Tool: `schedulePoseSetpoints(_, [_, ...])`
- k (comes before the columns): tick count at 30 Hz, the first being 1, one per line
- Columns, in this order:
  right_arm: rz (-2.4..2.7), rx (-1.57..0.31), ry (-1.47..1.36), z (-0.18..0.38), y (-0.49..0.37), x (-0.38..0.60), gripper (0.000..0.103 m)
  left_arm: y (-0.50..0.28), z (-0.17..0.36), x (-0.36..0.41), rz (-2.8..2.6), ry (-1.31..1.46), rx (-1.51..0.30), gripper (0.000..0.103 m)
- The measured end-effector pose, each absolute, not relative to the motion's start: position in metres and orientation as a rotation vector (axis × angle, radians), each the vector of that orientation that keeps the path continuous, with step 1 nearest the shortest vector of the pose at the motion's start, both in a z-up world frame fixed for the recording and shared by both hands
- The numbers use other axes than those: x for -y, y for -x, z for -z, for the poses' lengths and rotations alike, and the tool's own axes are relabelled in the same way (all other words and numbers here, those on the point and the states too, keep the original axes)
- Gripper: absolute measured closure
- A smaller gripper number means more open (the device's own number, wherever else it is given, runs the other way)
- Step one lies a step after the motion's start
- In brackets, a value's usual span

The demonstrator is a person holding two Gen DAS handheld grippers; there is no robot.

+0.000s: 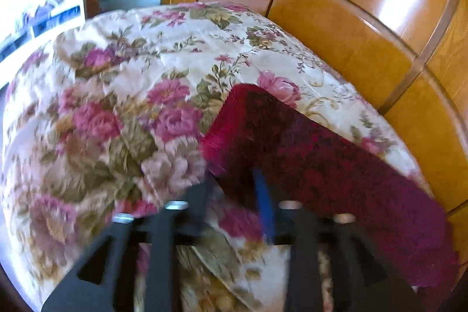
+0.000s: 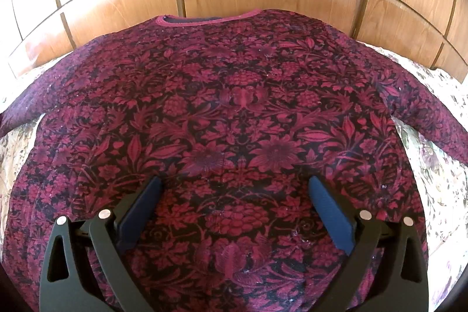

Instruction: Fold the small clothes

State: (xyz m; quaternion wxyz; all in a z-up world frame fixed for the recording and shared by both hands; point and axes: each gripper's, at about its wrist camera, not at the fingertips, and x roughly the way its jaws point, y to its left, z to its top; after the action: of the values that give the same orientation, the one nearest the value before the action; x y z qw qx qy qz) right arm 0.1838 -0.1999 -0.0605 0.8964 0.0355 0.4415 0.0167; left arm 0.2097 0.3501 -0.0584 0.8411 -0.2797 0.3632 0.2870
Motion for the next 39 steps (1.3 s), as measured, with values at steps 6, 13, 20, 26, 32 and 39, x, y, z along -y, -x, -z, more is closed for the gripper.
schedulePoseSetpoints(6, [-0.064,-0.918,-0.150,0.046,-0.174,0.218,0.003,-0.167,0.030,-0.292,-0.346,0.578,-0.751,0.044])
schedulePoseSetpoints(13, [0.062,-0.901,-0.246,0.029,-0.117,0.299,0.003,-0.104,0.040,-0.173,0.229,0.500,-0.881,0.042])
schedulePoseSetpoints(20, [0.027,-1.018,-0.377,0.050,-0.053,0.342,0.029,-0.063,0.071,-0.100,0.478,0.495,-1.045,0.043])
schedulePoseSetpoints(26, [-0.083,-1.029,-0.371,0.052,-0.019,0.322,0.070,-0.052,0.080,-0.066,0.484,0.390,-1.071,0.082])
schedulePoseSetpoints(32, [-0.188,-1.007,-0.328,0.030,0.003,0.307,0.086,-0.048,0.066,-0.070,0.437,0.308,-1.046,0.088])
schedulePoseSetpoints(39, [-0.240,-1.091,-0.300,0.048,0.024,0.302,0.079,-0.044,0.071,-0.086,0.386,0.338,-1.091,0.073])
